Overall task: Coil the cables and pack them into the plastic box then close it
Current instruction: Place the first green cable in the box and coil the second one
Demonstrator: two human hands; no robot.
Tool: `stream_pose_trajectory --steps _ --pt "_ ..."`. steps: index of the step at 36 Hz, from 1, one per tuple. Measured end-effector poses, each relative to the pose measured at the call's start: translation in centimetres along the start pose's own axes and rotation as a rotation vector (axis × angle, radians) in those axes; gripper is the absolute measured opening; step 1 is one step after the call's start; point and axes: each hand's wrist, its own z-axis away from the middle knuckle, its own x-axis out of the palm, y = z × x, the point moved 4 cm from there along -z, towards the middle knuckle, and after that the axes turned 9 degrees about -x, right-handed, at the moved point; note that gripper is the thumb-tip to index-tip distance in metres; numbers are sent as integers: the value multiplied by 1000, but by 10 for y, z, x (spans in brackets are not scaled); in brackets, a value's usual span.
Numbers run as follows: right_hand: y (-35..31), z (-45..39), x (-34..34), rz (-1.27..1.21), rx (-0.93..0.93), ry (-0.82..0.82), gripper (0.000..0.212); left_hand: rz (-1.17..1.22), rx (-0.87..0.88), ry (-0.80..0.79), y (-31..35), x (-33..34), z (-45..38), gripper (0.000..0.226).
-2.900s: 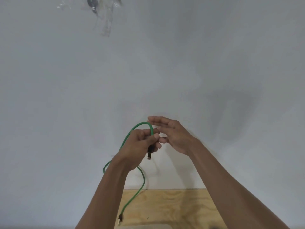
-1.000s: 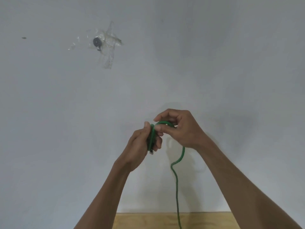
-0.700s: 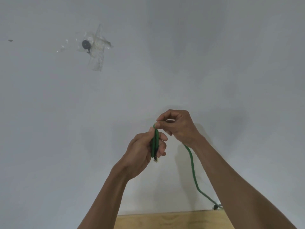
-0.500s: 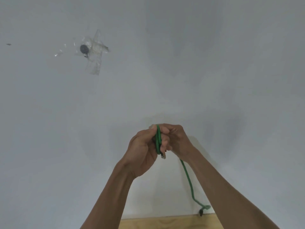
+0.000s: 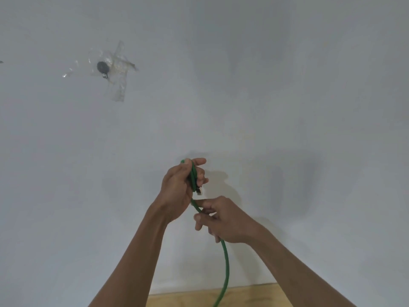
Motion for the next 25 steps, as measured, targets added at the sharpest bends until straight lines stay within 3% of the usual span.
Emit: stream_pose_trajectory --steps 6,13,19,25 --pt "-18 1 -21 76 -38 105 22 -248 8 -13 -4 -8 7 42" --pt "-51 -2 -39 13 -170 101 14 -513 61 -9 3 -11 14 44" --pt "-69 -14 -59 21 -331 90 11 -475 -18 -136 1 6 26 68" --pt "-65 -27 -85 -1 -440 271 28 -106 -199 -290 -13 24 36 79"
